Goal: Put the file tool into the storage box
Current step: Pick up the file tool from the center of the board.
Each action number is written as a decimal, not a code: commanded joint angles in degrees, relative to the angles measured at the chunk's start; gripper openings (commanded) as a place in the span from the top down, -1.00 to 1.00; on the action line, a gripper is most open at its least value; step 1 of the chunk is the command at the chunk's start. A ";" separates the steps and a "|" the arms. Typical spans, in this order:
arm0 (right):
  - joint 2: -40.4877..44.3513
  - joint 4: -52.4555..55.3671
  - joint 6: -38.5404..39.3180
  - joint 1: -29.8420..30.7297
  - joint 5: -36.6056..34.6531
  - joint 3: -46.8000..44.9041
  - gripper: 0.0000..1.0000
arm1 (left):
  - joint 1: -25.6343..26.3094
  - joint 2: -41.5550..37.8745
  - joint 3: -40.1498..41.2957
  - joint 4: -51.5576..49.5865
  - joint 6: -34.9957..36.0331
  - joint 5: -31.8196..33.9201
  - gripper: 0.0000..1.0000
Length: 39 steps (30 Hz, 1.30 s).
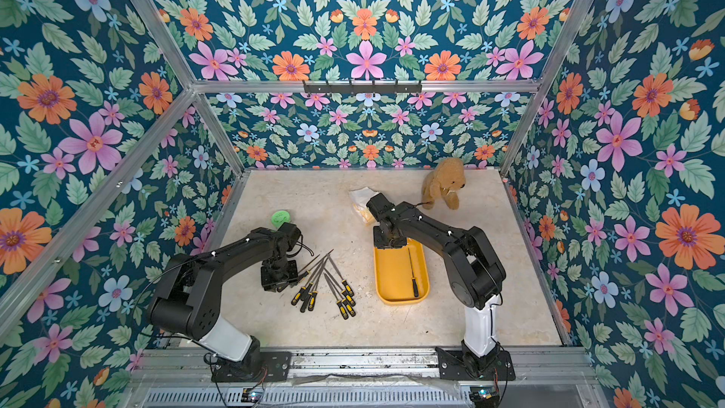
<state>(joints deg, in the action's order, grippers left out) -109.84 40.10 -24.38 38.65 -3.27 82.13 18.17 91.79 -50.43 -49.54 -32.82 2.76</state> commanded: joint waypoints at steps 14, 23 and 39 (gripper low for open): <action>-2.29 1.34 -0.82 1.49 0.10 2.90 0.26 | -1.46 0.76 1.74 3.90 4.14 -3.11 0.79; -2.86 1.07 -0.87 2.04 0.44 3.00 0.30 | -1.56 -0.46 2.34 4.06 4.46 -4.67 1.00; -0.14 -11.88 -6.83 -1.14 20.04 5.15 0.13 | 0.21 -16.81 -3.13 -5.08 6.49 -19.20 1.00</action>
<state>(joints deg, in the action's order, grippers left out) -111.07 35.59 -27.81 38.35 7.33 87.05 17.67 76.84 -52.42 -51.31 -28.08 -10.57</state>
